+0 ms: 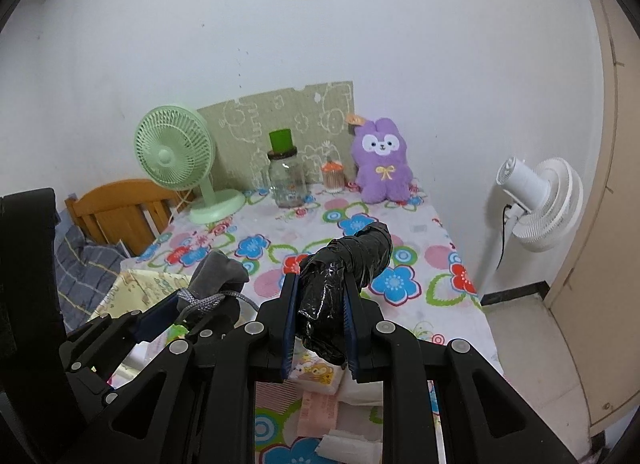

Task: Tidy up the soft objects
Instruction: 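Lift the grey pouch with left tool and carry it over the fabric box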

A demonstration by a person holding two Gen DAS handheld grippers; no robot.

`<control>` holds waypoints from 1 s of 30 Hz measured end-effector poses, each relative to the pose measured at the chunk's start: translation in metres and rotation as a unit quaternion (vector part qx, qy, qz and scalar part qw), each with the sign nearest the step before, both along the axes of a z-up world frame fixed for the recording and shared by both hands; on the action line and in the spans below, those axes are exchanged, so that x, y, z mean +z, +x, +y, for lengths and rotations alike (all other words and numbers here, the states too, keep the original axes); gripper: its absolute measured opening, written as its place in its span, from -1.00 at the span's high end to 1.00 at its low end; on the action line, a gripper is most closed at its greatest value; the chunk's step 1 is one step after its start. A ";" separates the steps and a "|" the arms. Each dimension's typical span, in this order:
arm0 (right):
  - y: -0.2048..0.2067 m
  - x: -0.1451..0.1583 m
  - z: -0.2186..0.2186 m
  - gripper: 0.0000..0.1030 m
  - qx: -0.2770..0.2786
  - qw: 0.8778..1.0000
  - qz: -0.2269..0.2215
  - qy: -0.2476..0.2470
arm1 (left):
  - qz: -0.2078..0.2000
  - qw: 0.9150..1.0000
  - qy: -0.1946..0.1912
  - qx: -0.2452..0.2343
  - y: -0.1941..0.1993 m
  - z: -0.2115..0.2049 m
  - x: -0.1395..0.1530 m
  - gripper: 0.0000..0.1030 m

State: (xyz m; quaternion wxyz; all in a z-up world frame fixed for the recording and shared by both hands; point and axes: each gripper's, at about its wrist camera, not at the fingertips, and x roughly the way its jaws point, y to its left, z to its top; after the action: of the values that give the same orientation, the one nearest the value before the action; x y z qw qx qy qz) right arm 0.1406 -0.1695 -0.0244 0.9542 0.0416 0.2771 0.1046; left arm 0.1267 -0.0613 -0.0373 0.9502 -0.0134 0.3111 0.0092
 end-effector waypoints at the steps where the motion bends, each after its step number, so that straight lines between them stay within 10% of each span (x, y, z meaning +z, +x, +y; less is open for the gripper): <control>1: -0.003 0.003 0.002 0.54 0.000 1.000 -0.003 -0.001 | -0.002 1.000 0.000 -0.001 -0.002 0.001 0.002 0.27; 30: -0.036 0.025 0.060 0.54 0.024 0.999 -0.024 -0.017 | -0.031 0.999 0.016 0.001 -0.034 0.055 0.022 0.27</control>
State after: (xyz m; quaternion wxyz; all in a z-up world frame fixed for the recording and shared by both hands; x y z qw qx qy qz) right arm 0.1049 -0.1094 0.0011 0.9584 0.0159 0.2570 0.1234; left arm 0.0926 -0.0058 -0.0152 0.9596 0.0010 0.2809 0.0142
